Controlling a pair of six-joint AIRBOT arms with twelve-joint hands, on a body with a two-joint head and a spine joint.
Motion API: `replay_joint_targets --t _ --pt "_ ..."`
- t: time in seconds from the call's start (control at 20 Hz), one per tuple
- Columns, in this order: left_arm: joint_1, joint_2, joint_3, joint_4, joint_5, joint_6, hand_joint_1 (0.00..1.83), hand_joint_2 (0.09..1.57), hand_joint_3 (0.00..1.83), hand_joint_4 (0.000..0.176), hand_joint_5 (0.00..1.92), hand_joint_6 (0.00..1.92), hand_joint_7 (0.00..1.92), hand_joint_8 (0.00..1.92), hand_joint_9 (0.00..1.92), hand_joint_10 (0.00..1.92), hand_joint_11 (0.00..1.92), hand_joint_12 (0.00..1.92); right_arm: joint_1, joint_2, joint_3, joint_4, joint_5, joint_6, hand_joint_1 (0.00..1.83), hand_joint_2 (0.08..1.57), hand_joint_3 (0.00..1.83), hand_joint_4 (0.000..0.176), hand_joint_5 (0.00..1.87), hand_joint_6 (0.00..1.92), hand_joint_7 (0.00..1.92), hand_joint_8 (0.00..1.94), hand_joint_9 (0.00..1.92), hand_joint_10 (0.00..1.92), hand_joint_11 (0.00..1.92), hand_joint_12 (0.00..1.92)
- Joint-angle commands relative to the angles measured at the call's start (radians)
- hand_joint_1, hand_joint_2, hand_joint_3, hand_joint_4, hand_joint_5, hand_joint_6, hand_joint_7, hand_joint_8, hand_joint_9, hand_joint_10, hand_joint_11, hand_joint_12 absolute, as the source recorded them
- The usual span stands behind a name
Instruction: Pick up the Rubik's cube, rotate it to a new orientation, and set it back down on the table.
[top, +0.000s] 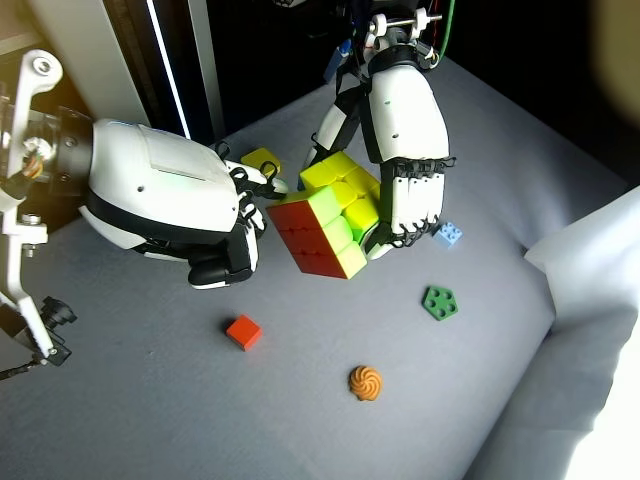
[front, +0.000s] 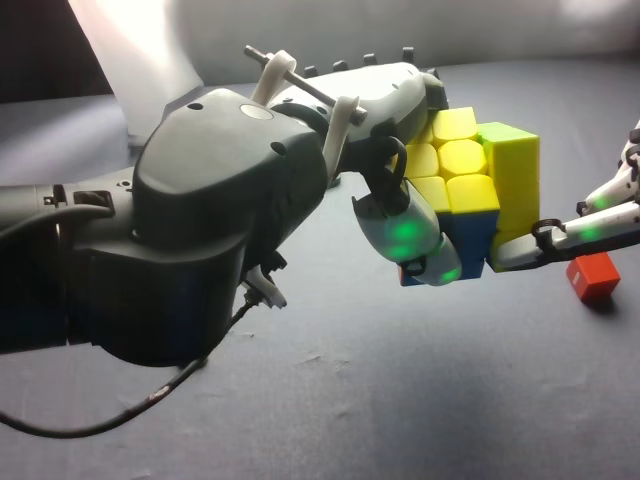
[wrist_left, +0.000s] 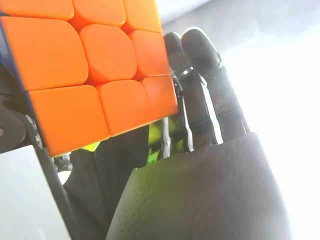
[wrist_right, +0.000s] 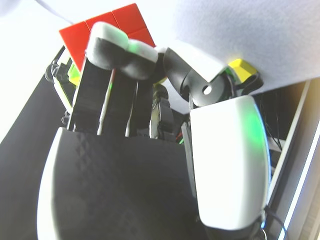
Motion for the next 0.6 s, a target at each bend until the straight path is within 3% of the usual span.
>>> replay_joint_targets --t 0.0,0.15,0.25,0.3,0.4,0.45,0.5,0.55 --pt "-0.025 -0.002 -0.003 0.071 0.015 -0.029 1.34 1.20 0.00 0.000 0.85 1.10 0.82 1.27 0.67 1.53 0.41 1.56 0.004 -0.005 -0.001 0.043 -0.050 -0.018 1.32 0.99 0.73 0.176 0.04 0.00 0.64 1.81 0.97 1.92 0.99 1.92" --pt "-0.025 -0.002 -0.002 0.071 0.015 -0.029 1.34 1.22 0.00 0.000 0.81 1.19 0.79 1.30 0.65 1.56 0.41 1.56 -0.005 -0.009 -0.001 0.059 -0.054 -0.037 1.31 1.02 0.69 0.176 0.05 0.00 0.61 1.83 0.96 1.92 0.98 1.92" --pt "-0.025 -0.002 -0.002 0.071 0.015 -0.029 1.34 1.21 0.00 0.000 0.84 1.10 0.80 1.33 0.64 1.56 0.39 1.59 -0.005 -0.010 -0.001 0.059 -0.061 -0.041 1.31 1.04 0.65 0.176 0.04 0.00 0.60 1.83 0.93 1.92 0.96 1.92" --pt "-0.025 -0.002 -0.002 0.071 0.015 -0.029 1.22 1.20 0.00 0.000 0.88 1.05 0.80 1.39 0.64 1.30 0.39 1.59 -0.006 -0.011 -0.001 0.059 -0.066 -0.044 1.31 1.03 0.65 0.176 0.04 0.00 0.61 1.82 0.95 1.92 0.97 1.92" --pt "-0.025 -0.002 -0.002 0.071 0.016 -0.028 1.16 1.23 0.00 0.010 0.81 1.23 0.75 1.40 0.62 1.18 0.35 1.58 -0.009 -0.013 -0.001 0.059 -0.072 -0.051 1.31 1.08 0.54 0.176 0.01 0.00 0.60 1.77 0.94 1.92 0.98 1.92" --pt "-0.025 -0.002 -0.002 0.071 0.016 -0.028 1.30 1.22 0.00 0.000 0.80 1.23 0.78 1.33 0.62 1.49 0.35 1.59 -0.009 -0.014 -0.001 0.059 -0.074 -0.054 1.30 1.12 0.45 0.176 0.01 0.00 0.60 1.74 0.92 1.92 0.97 1.92" --pt "-0.025 -0.002 -0.002 0.071 0.016 -0.028 1.33 1.22 0.00 0.000 0.81 1.20 0.79 1.30 0.63 1.56 0.35 1.59 -0.010 -0.015 0.000 0.059 -0.077 -0.058 1.31 1.12 0.43 0.176 0.02 0.00 0.61 1.73 0.93 1.92 0.99 1.92" --pt "-0.025 -0.002 -0.002 0.071 0.016 -0.028 1.20 1.21 0.00 0.000 0.83 1.15 0.78 1.37 0.63 1.32 0.35 1.64 -0.011 -0.016 0.000 0.059 -0.082 -0.063 1.31 1.10 0.49 0.176 0.02 0.00 0.61 1.75 0.95 1.92 1.00 1.92"
